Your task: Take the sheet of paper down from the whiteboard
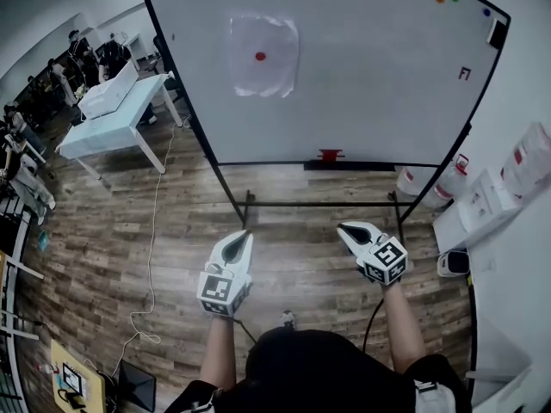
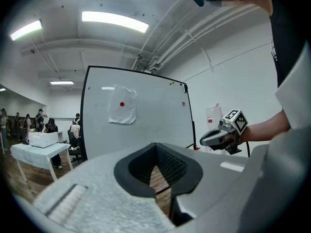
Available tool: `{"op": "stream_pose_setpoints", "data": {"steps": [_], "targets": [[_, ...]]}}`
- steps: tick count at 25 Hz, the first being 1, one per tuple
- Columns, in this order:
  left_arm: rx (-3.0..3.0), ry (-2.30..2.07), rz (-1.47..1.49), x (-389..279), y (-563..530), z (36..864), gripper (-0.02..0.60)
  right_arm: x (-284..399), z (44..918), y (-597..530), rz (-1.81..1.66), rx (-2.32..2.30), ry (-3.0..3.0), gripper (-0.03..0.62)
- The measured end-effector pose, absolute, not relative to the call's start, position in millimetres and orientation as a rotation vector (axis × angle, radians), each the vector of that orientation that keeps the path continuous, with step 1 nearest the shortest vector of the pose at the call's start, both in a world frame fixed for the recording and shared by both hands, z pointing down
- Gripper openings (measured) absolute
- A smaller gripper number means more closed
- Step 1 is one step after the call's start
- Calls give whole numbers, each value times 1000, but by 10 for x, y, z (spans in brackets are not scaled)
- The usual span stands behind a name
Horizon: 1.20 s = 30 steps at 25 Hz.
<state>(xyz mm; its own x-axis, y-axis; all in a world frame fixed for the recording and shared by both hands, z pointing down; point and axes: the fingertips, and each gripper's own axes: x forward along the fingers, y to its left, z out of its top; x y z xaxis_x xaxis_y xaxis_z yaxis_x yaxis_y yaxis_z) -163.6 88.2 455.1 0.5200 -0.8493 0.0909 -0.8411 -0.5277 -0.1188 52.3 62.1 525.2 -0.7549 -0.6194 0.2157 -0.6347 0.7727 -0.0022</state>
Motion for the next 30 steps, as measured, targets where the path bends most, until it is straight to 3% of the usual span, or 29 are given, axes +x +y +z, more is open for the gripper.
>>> {"op": "stream_pose_setpoints", "data": {"steps": [30], "targets": [[-2779, 1489, -227, -2562, 163, 4879, 11, -427, 5521, -102, 227, 1053, -2743, 3]]}}
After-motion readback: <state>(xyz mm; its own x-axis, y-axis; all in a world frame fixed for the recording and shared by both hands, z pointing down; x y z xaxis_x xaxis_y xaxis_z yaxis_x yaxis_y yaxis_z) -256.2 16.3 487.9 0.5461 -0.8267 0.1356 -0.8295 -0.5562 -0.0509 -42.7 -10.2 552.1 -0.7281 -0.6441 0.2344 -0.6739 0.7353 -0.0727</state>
